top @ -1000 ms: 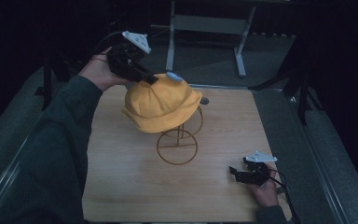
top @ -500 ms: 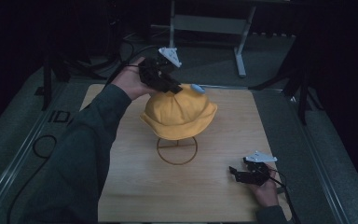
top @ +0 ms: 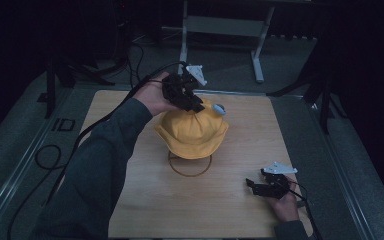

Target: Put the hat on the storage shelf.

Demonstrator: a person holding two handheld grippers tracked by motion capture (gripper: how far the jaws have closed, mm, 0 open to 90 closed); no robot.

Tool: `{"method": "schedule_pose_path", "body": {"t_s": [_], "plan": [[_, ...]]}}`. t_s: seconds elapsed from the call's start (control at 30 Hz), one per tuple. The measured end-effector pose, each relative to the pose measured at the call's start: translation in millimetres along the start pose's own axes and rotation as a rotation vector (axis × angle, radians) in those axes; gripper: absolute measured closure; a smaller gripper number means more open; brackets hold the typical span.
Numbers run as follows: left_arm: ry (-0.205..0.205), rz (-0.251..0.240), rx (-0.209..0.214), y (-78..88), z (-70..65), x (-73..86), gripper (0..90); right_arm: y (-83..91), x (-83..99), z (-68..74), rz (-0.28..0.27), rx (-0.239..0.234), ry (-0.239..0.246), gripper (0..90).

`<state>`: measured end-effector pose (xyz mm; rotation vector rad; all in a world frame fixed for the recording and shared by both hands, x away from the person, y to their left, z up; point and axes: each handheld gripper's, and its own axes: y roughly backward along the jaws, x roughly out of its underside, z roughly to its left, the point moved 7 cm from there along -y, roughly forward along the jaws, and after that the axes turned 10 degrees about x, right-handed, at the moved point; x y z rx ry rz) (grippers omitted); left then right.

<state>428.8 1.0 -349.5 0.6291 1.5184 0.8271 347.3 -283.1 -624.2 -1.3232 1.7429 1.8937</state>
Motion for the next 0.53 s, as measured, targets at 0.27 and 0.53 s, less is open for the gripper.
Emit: {"method": "schedule_pose_path", "body": {"t_s": [0.27,0.53], "plan": [[0.053,-0.081,0.03,14.8,1.7,0.3,52.6,0.1,0.0,0.2,0.001,-0.001,-0.002,22.7],[0.074,-0.183,-0.051,42.5,9.4,0.6,38.6,0.1,0.1,0.0,0.002,-0.004,-0.001,22.6]]}}
